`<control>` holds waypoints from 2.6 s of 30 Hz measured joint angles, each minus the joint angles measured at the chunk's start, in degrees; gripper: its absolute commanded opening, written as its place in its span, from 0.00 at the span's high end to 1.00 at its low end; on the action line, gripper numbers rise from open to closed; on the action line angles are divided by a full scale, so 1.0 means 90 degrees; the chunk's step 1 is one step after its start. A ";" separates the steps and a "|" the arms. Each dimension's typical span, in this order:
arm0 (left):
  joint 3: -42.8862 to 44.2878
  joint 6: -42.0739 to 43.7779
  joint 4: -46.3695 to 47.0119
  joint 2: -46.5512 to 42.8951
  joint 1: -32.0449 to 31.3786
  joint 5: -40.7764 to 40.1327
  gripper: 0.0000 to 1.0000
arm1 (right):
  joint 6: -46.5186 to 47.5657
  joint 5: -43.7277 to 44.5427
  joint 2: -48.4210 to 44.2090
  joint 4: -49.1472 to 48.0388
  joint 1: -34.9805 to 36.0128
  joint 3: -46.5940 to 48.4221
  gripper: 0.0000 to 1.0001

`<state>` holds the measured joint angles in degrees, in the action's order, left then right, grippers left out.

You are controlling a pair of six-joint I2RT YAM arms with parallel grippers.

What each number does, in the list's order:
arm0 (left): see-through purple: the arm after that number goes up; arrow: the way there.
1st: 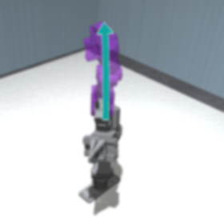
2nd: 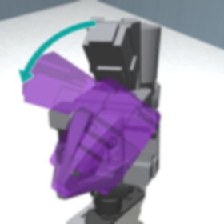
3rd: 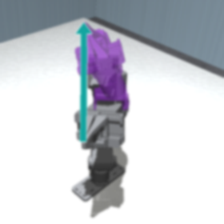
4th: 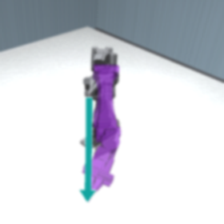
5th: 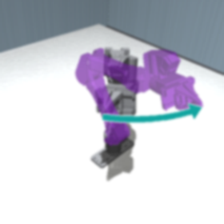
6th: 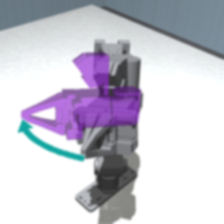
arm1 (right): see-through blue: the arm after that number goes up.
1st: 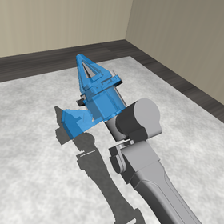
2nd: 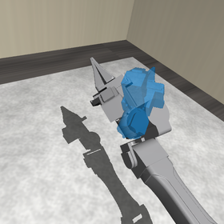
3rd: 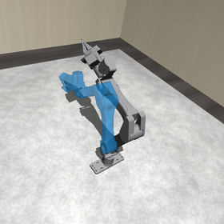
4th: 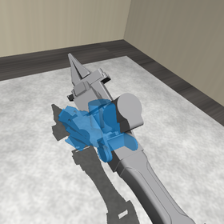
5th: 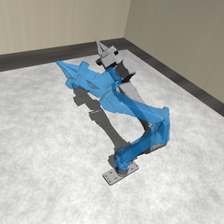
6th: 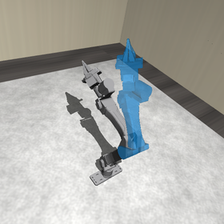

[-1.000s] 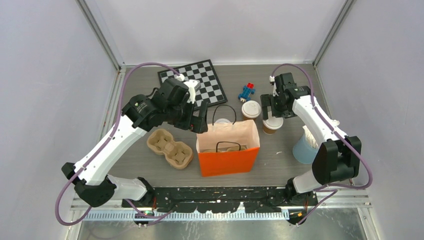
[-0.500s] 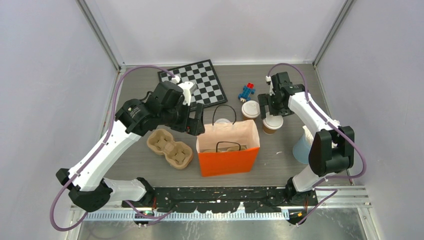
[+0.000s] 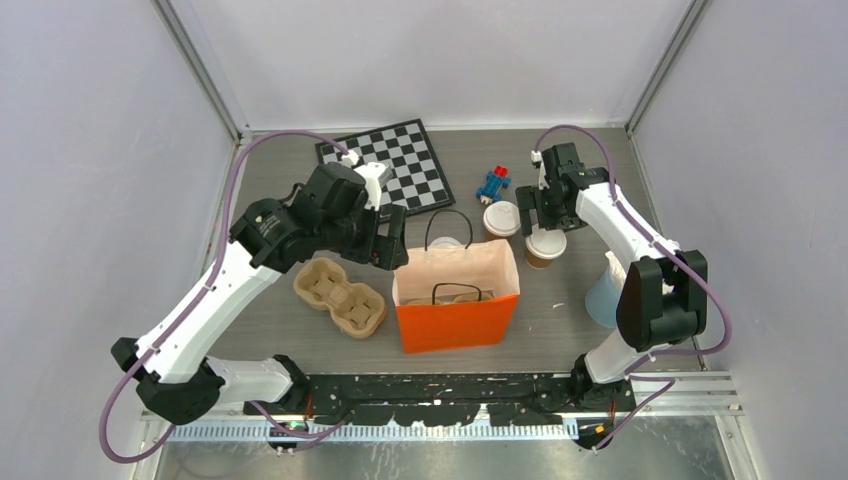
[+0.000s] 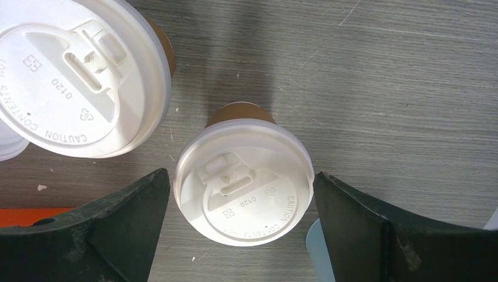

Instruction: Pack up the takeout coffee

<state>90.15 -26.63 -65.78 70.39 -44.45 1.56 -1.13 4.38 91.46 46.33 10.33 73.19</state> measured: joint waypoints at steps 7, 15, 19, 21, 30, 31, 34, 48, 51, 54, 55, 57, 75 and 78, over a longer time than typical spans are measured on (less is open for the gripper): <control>-0.0010 -0.0010 0.0039 -0.0041 0.0000 -0.0005 0.14 | 0.0002 0.0000 -0.0005 -0.0015 -0.0012 -0.0073 0.07; -0.0056 -0.0049 0.0044 -0.0158 0.0000 -0.0049 0.16 | 0.0000 -0.0005 -0.0063 -0.0056 -0.0078 -0.0187 0.10; -0.0058 -0.0051 0.0044 -0.0175 0.0000 -0.0053 0.16 | 0.0000 -0.0005 -0.0083 -0.0058 -0.0090 -0.0192 0.07; -0.0061 -0.0053 0.0044 -0.0192 0.0000 -0.0051 0.16 | -0.0005 -0.0005 -0.0087 -0.0056 -0.0090 -0.0192 0.05; -0.0104 -0.0129 0.0068 -0.0236 0.0000 -0.0051 0.16 | -0.0024 -0.0066 -0.0165 0.0080 -0.0129 -0.0131 0.04; -0.0107 -0.0138 0.0068 -0.0236 0.0000 -0.0051 0.16 | -0.0032 -0.0073 -0.0177 0.0102 -0.0151 -0.0117 0.05; -0.0109 -0.0143 0.0083 -0.0236 0.0000 -0.0051 0.16 | -0.0041 -0.0085 -0.0206 0.0129 -0.0206 -0.0109 0.08; -0.0109 -0.0141 0.0090 -0.0236 0.0000 -0.0051 0.17 | -0.0056 -0.0192 -0.0206 0.0172 -0.0282 -0.0109 0.09; -0.0109 -0.0141 0.0090 -0.0236 0.0000 -0.0053 0.17 | -0.0056 -0.0189 -0.0206 0.0172 -0.0284 -0.0109 0.09; -0.0109 -0.0138 0.0090 -0.0236 0.0000 -0.0053 0.17 | -0.0061 -0.0192 -0.0206 0.0172 -0.0284 -0.0109 0.09; -0.0109 -0.0141 0.0090 -0.0236 0.0000 -0.0053 0.17 | -0.0063 -0.0192 -0.0206 0.0170 -0.0284 -0.0112 0.08; -0.0109 -0.0141 0.0090 -0.0236 0.0000 -0.0053 0.17 | -0.0070 -0.0197 -0.0206 0.0170 -0.0284 -0.0131 0.07; -0.0109 -0.0141 0.0095 -0.0236 0.0000 -0.0056 0.19 | -0.0092 -0.0170 -0.0338 0.0172 -0.0287 -0.0323 0.18; -0.0129 -0.0141 0.0100 -0.0236 0.0000 -0.0056 0.19 | -0.0121 -0.0172 -0.0345 0.0172 -0.0287 -0.0323 0.20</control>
<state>88.99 -27.90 -64.88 68.27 -44.45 1.06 -2.22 2.83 88.36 47.88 7.75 70.28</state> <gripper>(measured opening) 0.816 0.836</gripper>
